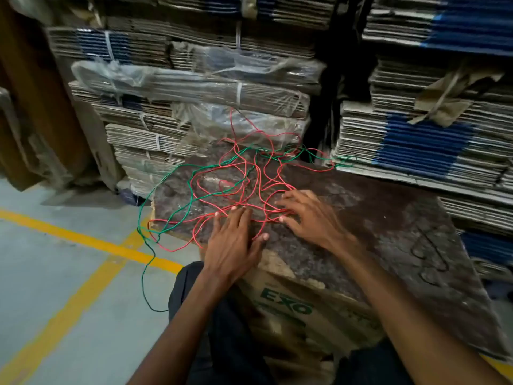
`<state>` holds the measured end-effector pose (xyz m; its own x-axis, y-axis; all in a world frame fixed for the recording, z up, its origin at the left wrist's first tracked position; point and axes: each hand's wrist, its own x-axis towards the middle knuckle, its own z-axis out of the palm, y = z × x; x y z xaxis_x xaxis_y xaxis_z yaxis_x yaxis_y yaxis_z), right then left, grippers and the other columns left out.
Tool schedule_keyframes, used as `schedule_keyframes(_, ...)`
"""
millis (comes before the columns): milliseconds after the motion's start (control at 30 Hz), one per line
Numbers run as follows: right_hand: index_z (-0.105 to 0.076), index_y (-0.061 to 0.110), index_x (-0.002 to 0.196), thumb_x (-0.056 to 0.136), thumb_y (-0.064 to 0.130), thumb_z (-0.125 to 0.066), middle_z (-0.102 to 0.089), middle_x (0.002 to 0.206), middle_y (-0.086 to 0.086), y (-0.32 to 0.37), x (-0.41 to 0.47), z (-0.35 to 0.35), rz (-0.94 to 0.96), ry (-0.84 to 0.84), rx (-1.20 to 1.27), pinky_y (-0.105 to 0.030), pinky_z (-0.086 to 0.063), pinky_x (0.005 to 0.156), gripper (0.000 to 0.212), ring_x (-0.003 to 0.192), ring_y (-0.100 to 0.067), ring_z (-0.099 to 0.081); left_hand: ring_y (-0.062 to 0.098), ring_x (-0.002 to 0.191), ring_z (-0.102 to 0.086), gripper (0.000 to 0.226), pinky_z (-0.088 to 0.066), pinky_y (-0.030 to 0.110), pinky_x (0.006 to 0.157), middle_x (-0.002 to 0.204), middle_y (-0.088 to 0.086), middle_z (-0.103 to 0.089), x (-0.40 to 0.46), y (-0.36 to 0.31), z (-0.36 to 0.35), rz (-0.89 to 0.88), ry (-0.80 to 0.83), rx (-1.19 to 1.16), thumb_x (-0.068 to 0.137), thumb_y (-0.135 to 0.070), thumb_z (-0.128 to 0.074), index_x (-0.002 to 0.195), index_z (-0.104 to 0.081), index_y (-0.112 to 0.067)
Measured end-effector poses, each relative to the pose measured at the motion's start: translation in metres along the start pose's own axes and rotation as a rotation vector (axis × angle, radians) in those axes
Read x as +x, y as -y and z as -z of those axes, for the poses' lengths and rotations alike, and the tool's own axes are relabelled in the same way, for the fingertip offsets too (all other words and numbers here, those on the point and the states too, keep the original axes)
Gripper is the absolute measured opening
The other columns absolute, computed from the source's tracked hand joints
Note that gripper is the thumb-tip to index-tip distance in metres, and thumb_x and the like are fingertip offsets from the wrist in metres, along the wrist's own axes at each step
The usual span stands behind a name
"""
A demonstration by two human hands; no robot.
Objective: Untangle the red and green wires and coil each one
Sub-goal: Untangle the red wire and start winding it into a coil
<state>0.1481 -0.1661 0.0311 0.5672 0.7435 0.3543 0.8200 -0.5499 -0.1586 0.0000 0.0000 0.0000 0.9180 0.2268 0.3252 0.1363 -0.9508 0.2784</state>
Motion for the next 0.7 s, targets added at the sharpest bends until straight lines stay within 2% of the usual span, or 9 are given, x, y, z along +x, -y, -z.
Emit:
schedule_keyframes(67, -0.064, 0.032, 0.125, 0.089, 0.04, -0.063, -0.062, 0.117, 0.004, -0.005, 0.003, -0.001, 0.04, 0.099, -0.066, -0.036, -0.049, 0.091, 0.037, 0.117, -0.021, -0.048, 0.028, 0.132, -0.046, 0.066, -0.02, 0.054, 0.115, 0.139, 0.008, -0.049, 0.006, -0.002, -0.005, -0.018, 0.008, 0.01, 0.09, -0.06, -0.033, 0.131, -0.048, -0.011)
schedule_keyframes(133, -0.064, 0.034, 0.122, 0.09, 0.042, -0.06, -0.064, 0.111, 0.007, -0.015, 0.002, -0.001, -0.009, 0.149, -0.097, -0.037, -0.05, 0.088, 0.033, 0.114, -0.02, -0.047, 0.026, 0.133, -0.043, 0.065, -0.02, 0.055, 0.115, 0.142, 0.007, -0.046, 0.013, -0.002, -0.01, -0.038, 0.031, 0.017, 0.09, -0.059, -0.029, 0.132, -0.047, -0.013)
schedule_keyframes(200, -0.067, 0.034, 0.115, 0.089, 0.042, -0.062, -0.066, 0.109, 0.011, -0.025, 0.0, 0.002, -0.051, 0.13, -0.098, -0.036, -0.051, 0.083, 0.028, 0.111, -0.018, -0.047, 0.025, 0.138, -0.039, 0.065, -0.021, 0.056, 0.115, 0.147, 0.007, -0.042, 0.02, -0.003, -0.015, -0.066, 0.046, 0.006, 0.091, -0.057, -0.025, 0.136, -0.045, -0.014)
schedule_keyframes(333, -0.071, 0.033, 0.104, 0.088, 0.037, -0.065, -0.067, 0.102, 0.015, -0.047, -0.011, 0.015, -0.118, 0.094, -0.101, -0.032, -0.047, 0.081, 0.018, 0.107, -0.017, -0.049, 0.024, 0.142, -0.033, 0.07, -0.015, 0.057, 0.115, 0.152, 0.008, -0.037, 0.034, -0.007, -0.021, -0.11, 0.075, 0.0, 0.088, -0.054, -0.019, 0.142, -0.04, -0.014)
schedule_keyframes(467, -0.072, 0.034, 0.1, 0.088, 0.04, -0.065, -0.068, 0.105, 0.02, -0.068, -0.027, 0.025, -0.241, 0.081, -0.102, -0.031, -0.047, 0.082, 0.015, 0.109, -0.013, -0.051, 0.022, 0.141, -0.033, 0.072, -0.015, 0.055, 0.116, 0.147, 0.005, -0.041, 0.046, -0.013, -0.027, -0.148, 0.108, -0.003, 0.087, -0.059, -0.018, 0.141, -0.039, -0.016)
schedule_keyframes(600, -0.074, 0.032, 0.095, 0.086, 0.037, -0.068, -0.07, 0.1, 0.016, -0.075, -0.033, 0.027, -0.3, 0.035, -0.114, -0.03, -0.048, 0.08, 0.012, 0.106, -0.015, -0.055, 0.025, 0.144, -0.029, 0.068, -0.009, 0.054, 0.117, 0.15, 0.006, -0.037, 0.054, -0.019, -0.025, -0.164, 0.188, -0.03, 0.09, -0.052, -0.036, 0.146, -0.032, -0.014)
schedule_keyframes(700, -0.075, 0.031, 0.094, 0.086, 0.037, -0.068, -0.072, 0.098, 0.014, -0.077, -0.031, 0.028, -0.328, -0.005, -0.105, -0.032, -0.049, 0.078, 0.012, 0.102, -0.018, -0.057, 0.025, 0.143, -0.029, 0.066, -0.01, 0.053, 0.117, 0.149, 0.007, -0.038, 0.056, -0.016, -0.024, -0.178, 0.185, -0.051, 0.09, -0.044, -0.048, 0.147, -0.032, -0.015)
